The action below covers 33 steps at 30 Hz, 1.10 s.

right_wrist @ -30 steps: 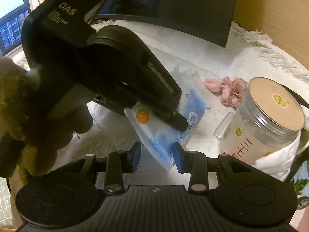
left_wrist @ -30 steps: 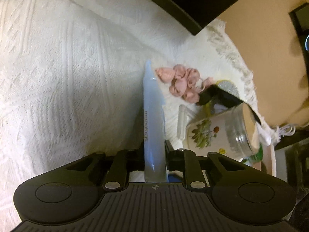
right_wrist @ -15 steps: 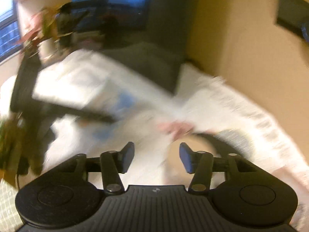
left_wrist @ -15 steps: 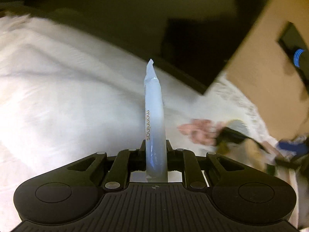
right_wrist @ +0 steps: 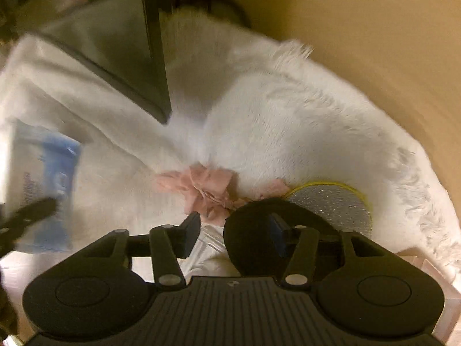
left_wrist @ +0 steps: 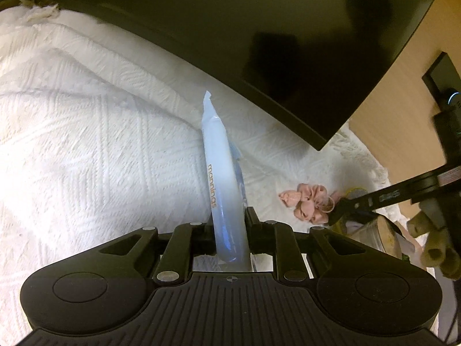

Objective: Organize soft objects
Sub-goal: 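Grasp the black hair tie with the right gripper while the left carries the wipes toward the box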

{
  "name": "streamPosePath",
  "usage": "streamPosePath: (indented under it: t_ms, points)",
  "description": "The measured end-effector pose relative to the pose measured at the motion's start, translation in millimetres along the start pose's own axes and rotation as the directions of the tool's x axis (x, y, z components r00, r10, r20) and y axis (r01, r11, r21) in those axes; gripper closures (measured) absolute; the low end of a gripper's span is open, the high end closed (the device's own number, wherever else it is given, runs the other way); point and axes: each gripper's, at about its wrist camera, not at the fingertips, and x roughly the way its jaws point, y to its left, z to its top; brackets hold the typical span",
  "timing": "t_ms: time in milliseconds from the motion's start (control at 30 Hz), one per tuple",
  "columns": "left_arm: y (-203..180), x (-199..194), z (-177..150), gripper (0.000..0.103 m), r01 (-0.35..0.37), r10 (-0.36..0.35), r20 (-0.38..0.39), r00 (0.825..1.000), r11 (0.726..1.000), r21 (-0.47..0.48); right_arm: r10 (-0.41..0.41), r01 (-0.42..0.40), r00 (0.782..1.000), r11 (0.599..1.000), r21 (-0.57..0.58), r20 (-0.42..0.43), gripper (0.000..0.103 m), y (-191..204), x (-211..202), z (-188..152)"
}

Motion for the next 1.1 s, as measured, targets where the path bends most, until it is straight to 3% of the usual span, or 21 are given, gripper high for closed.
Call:
streamPosePath:
  t_ms: [133,333,500,733,1100]
  points:
    - [3,-3,-2,0.082,0.008,-0.008,0.004,1.0,1.0,-0.017,0.011,-0.01,1.0,1.0,-0.008,0.025,0.09,-10,-11,-7]
    - [-4,-9,0,0.085,-0.002,0.002,0.001,1.0,1.0,-0.003,0.03,-0.037,0.988,0.998,0.049,0.149,0.097,-34,-72,-23]
    - [-20,-25,6,0.085,0.021,-0.021,0.008,1.0,1.0,0.004,0.08,-0.111,0.952,0.99,0.09,0.294,0.099,-53,-129,-37]
    - [-65,-51,22,0.085,0.07,-0.072,0.04,0.997,0.996,0.058,0.126,-0.188,0.892,0.977,0.103,0.435,0.099,-78,-196,-71]
    - [-162,-58,21,0.085,0.167,-0.173,0.018,0.985,0.971,0.17,0.064,-0.191,0.835,0.965,0.178,0.546,0.099,-134,-256,-125]
